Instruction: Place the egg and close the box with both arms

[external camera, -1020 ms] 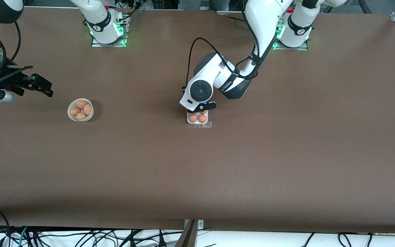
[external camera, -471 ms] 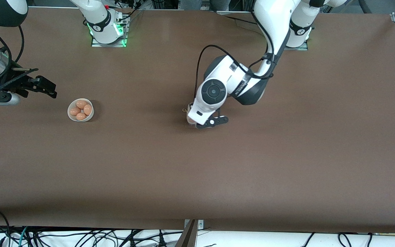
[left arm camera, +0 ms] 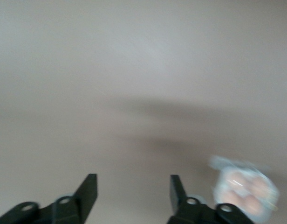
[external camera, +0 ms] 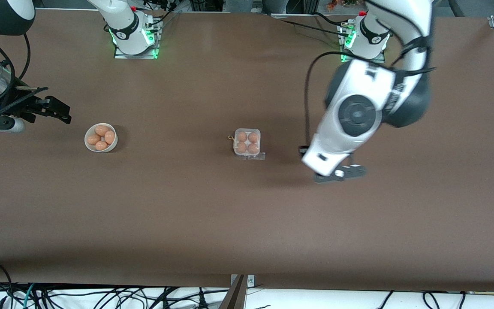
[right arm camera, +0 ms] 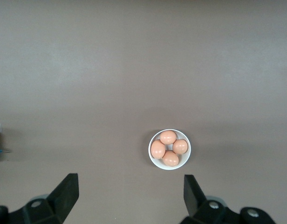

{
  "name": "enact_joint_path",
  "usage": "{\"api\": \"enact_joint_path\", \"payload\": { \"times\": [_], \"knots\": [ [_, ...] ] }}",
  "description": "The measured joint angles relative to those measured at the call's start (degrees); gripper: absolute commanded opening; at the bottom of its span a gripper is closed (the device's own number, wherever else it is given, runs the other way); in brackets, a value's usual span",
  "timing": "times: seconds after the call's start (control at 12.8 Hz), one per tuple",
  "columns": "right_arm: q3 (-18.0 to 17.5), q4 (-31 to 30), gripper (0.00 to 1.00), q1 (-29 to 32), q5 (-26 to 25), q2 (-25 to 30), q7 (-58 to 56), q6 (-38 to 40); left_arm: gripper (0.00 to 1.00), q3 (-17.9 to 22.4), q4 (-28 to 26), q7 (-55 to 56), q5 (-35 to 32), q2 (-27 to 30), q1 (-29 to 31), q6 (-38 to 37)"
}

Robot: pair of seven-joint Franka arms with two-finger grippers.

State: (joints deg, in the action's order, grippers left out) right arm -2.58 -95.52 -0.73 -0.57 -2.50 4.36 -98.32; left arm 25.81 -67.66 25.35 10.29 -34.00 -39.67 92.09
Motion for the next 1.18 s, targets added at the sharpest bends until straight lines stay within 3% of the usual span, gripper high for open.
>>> {"api": "enact_joint_path", "payload": {
  "times": [0.16, 0.39, 0.78, 0.94, 1.18],
  "knots": [
    [0.0, 0.04, 1.0, 0.0, 0.0, 0.0, 0.0, 0.0, 0.99, 4.93, 0.0, -6.04, -1.58, 1.26, 0.46, -0.07],
    [0.0, 0.06, 1.0, 0.01, 0.0, -0.01, 0.01, 0.0, 1.0, 8.8, 0.01, -9.29, -1.68, 2.44, 0.69, -0.06],
    [0.01, 0.09, 1.0, 0.02, 0.0, -0.02, 0.01, 0.0, 1.0, 8.3, 0.15, -16.55, -1.79, 5.7, 8.59, -0.18],
    [0.01, 0.11, 1.0, 0.03, 0.0, -0.03, 0.01, 0.0, 1.0, 2.47, 0.15, -19.17, -1.79, 7.47, 16.18, -0.19],
    [0.02, 0.12, 1.0, 0.04, 0.0, -0.03, 0.01, 0.0, 1.0, -12.11, 0.03, -19.69, -3.37, 9.61, 30.4, 0.06]
  ]
}}
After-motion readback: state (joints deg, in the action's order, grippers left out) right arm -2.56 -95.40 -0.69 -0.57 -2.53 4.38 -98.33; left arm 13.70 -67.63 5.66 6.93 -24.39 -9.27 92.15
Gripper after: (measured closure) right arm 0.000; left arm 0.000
